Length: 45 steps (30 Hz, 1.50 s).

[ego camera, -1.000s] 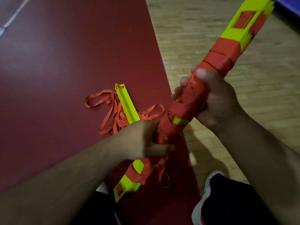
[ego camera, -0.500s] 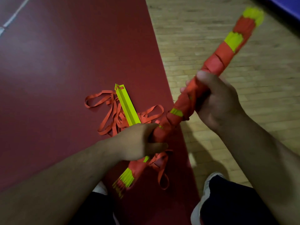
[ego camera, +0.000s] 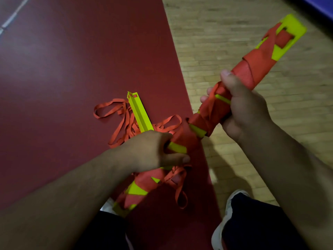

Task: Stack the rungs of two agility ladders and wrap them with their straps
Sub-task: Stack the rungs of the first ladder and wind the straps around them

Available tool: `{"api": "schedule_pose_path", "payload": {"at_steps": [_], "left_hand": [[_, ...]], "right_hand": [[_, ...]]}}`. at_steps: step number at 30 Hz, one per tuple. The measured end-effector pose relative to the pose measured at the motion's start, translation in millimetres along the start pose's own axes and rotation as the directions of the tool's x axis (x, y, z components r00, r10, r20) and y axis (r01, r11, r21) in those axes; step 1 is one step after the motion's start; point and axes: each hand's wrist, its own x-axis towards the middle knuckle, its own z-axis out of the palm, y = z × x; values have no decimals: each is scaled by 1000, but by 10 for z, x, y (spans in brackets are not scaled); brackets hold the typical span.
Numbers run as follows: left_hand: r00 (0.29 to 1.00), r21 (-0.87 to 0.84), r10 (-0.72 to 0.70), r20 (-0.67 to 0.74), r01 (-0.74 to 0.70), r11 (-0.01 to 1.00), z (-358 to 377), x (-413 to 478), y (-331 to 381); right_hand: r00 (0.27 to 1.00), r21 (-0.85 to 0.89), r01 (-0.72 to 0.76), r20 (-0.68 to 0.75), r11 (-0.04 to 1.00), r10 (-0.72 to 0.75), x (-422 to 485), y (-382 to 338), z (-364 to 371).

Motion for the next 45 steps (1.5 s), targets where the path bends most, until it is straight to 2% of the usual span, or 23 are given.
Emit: {"api": "schedule_pose_path", "payload": {"at_steps": [2, 4, 5, 6, 7, 8, 10, 11, 14, 18, 21, 24, 26, 27, 28, 30, 31, 33, 35, 38, 41, 43, 45], "left_hand": [[999, 84, 16, -51, -12, 996, 32, -14, 19], [997, 22, 44, -66, -43, 999, 51, -33, 45], [997, -115, 71, -30, -74, 991, 50, -41, 50], [993, -285, 112, 25, -101, 953, 44, -54, 72], [985, -436, 161, 69, -115, 892, 27, -73, 108], [974, -538, 212, 76, -139, 831, 14, -95, 142], [962, -606, 269, 33, -195, 771, 13, -107, 210], [962, -604, 273, 26, -203, 771, 20, -100, 238], [965, -529, 255, 61, -186, 828, 22, -68, 238], [955, -458, 224, 194, -114, 881, 11, -70, 234], [954, -441, 194, 229, -77, 894, -8, -46, 230], [965, -235, 128, 230, -73, 969, 13, -32, 244], [985, 8, 38, 166, -40, 999, 68, -16, 269], [992, 58, 16, 124, -23, 998, 107, -4, 275], [996, 45, 10, 92, -14, 999, 151, 2, 284], [998, -38, -12, 55, 14, 999, 211, -6, 315], [999, -66, -30, 25, 32, 997, 232, -14, 336], [998, -119, -25, -58, 18, 993, 244, -22, 349], [996, -169, 7, -91, -22, 985, 196, 3, 285], [998, -309, 64, 28, -52, 950, 58, -4, 168], [971, -357, 159, 180, -86, 930, 35, -56, 176], [960, -378, 179, 217, -87, 922, 92, -62, 207], [970, -348, 172, 172, -103, 932, 128, -53, 214]], "right_hand": [[992, -13, -1, -124, 1000, -1, 33, -14, -6], [986, -43, 2, -166, 999, -9, 36, -59, -4], [995, -23, 1, -100, 1000, -3, 18, -78, -20], [999, 24, -14, 40, 1000, 13, -5, -92, -44], [976, 63, -57, 215, 996, 42, -29, -104, -67], [917, 80, -110, 392, 991, 70, -66, -101, -72], [781, 69, -177, 616, 982, 98, -129, -57, -53], [767, 60, -184, 633, 981, 105, -152, -25, -32], [848, 22, -165, 514, 986, 130, -198, -34, 83], [883, -51, -239, 404, 970, 238, -132, -82, 75], [924, -151, -239, 268, 959, 272, -78, -64, 50], [966, -317, -134, 169, 939, 195, -78, -23, 68], [986, -520, -14, 135, 854, 98, -116, -4, 101], [993, -616, 39, 112, 787, 39, -131, 0, 114], [996, -679, 71, 86, 731, -18, -138, 3, 124], [994, -713, 106, 53, 694, -97, -138, 14, 129], [994, -696, 103, 47, 711, -97, -140, 14, 131], [996, -576, 67, 80, 815, -26, -128, 15, 100], [974, -414, 51, 223, 909, 47, -100, -11, 40], [912, -255, 51, 406, 966, 59, -56, -56, -51], [848, -35, -86, 522, 996, 92, -45, -53, -93], [796, -8, -141, 593, 990, 119, -78, -55, -74], [823, -38, -118, 556, 992, 119, -88, -68, -29]]}}
